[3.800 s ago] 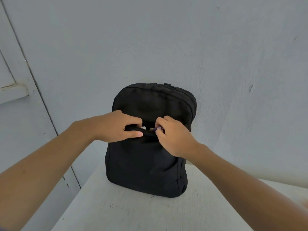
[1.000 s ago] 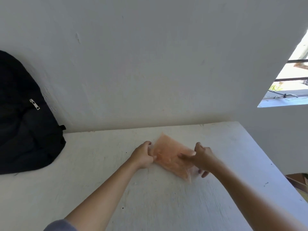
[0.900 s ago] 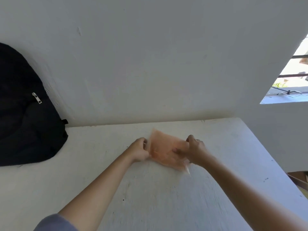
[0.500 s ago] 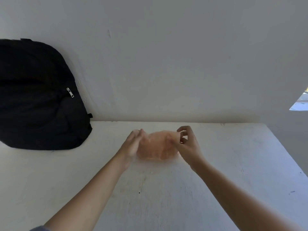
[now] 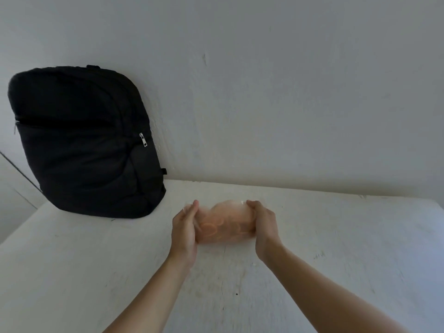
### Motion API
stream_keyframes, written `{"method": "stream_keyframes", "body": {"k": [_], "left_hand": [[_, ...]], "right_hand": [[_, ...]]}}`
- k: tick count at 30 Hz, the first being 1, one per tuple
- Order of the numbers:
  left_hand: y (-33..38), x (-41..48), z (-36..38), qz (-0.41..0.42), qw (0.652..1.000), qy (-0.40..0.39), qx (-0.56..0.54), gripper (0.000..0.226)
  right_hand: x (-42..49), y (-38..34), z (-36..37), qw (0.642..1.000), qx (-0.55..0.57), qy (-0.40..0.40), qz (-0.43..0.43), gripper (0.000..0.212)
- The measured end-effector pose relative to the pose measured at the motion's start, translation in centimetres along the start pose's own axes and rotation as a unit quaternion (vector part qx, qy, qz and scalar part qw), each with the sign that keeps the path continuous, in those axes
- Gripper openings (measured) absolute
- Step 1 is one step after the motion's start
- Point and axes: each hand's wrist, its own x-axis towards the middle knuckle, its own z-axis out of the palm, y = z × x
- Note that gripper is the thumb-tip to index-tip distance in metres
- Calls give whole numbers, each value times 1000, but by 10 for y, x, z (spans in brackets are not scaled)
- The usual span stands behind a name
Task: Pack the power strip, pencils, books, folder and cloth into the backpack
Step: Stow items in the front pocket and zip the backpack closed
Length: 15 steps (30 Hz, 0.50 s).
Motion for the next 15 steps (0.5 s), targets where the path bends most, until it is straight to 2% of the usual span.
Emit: {"method": "stream_keyframes", "body": {"k": [3,8,10,13,15], "left_hand": [[-5,10,-7,-9,999,25,-18,32],[3,17,-8,-45,998,2,-43,16],[6,17,-4,-6,999,-32,-4,24],[10,17,0,82,983,-134,99,38],[9,19,0,88,969,-183,138,41]], "right_hand": [[6,3,5,1000,-10,25,16,22],[13,-2,8,997,-34,48,-42,10],[13,-10,12,998,-19,27,-54,13],[20,-20,15,995,-37,-5,-93,23],[23,-21,9,991,-39,-53,-113,34]]}}
